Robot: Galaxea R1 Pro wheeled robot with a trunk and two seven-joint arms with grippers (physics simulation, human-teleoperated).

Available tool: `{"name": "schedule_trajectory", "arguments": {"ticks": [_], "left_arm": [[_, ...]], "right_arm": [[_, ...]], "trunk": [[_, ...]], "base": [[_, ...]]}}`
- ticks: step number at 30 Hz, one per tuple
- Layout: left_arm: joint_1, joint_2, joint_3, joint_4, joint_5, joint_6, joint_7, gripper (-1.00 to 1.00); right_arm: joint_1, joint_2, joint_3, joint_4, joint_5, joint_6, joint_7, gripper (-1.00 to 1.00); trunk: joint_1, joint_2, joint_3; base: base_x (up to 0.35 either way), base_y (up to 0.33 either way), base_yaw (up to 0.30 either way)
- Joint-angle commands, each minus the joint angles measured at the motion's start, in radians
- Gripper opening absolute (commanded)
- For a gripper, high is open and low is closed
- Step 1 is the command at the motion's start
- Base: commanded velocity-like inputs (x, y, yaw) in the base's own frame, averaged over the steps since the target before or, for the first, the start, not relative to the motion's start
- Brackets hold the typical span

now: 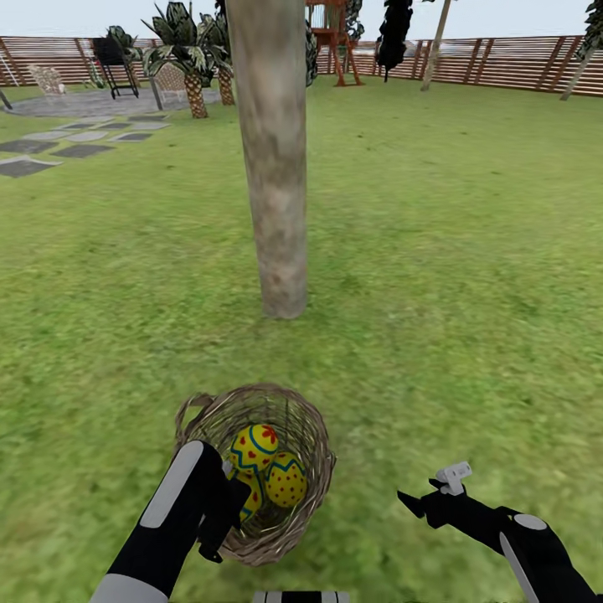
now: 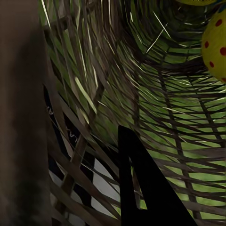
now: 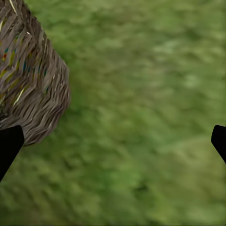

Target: Take the three Easter eggs out of the wicker basket on the lawn in the garden, then place them on the lawn next to a single tree (choose any tree) so that all three eggs are next to the same tree and none are left in the basket.

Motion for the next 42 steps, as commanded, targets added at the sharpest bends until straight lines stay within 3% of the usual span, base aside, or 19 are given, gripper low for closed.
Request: {"name": "schedule_trajectory", "arguments": {"ticks": [1, 11, 33, 41, 42], "left_arm": [[0.0, 0.0, 0.0, -0.001, 0.003, 0.015, 0.004, -1.0], [-0.001, 0.0, 0.0, -0.001, 0.003, 0.015, 0.004, -1.0], [-0.001, -0.001, 0.0, -0.022, 0.001, 0.015, 0.004, -1.0], [-0.001, -0.001, 0.0, -0.067, 0.002, 0.015, 0.015, -1.0], [-0.001, -0.001, 0.0, -0.068, 0.003, 0.015, 0.015, 1.0]], "right_arm": [[-0.001, 0.0, -0.001, 0.0, 0.0, 0.007, 0.005, 1.0], [0.0, 0.0, 0.0, 0.014, 0.001, 0.005, 0.005, 1.0], [-0.001, 0.0, 0.0, 0.014, 0.0, 0.005, 0.005, 1.0], [-0.001, 0.0, 0.0, 0.019, 0.002, 0.005, 0.005, 1.0], [-0.001, 0.0, 0.0, 0.019, 0.002, 0.005, 0.005, 1.0]], "trunk": [[0.0, 0.0, -0.002], [0.0, 0.0, -0.019], [0.084, -0.154, -0.093], [0.084, -0.154, -0.093], [0.084, -0.154, -0.093]], "base": [[0.0, 0.0, 0.0], [0.0, 0.0, 0.0], [0.0, 0.0, 0.0], [0.0, 0.0, 0.0], [0.0, 0.0, 0.0]]}}
